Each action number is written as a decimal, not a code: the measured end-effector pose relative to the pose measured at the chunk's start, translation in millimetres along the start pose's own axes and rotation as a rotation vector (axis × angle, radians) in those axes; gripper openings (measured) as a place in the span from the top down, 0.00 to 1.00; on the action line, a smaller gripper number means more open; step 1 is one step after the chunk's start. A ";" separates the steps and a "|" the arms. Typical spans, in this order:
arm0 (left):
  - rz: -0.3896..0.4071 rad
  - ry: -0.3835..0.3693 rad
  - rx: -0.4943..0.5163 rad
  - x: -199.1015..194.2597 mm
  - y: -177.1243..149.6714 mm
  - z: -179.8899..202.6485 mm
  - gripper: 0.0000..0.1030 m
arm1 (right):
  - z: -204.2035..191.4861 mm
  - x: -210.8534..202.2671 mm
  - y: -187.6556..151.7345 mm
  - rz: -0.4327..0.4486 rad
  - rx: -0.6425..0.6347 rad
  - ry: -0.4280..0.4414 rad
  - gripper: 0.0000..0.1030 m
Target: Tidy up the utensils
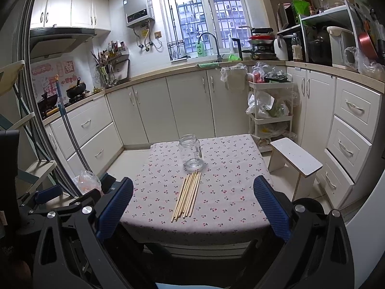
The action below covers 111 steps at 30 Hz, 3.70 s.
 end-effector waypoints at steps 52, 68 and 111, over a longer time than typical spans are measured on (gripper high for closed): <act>0.052 0.002 -0.014 -16.4 2.2 4.0 0.08 | 6.3 -12.2 2.3 0.036 0.013 0.008 0.07; 0.013 -0.013 -0.034 26.1 3.8 5.8 0.08 | 12.6 23.6 -4.9 -0.019 0.009 -0.019 0.07; -0.311 -0.070 0.010 355.7 5.3 51.1 0.18 | 57.0 382.8 -89.0 -0.532 -0.121 -0.050 0.48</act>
Point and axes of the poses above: each gripper's, at about its wrist camera, not at the fingertips, and x roughly the way its jaws point, z to its right, y to its top, the point moved 7 cm from there along x, roughly the way its jaws point, and after that the axes turned 1 degree about -z, right-handed, at the moved point
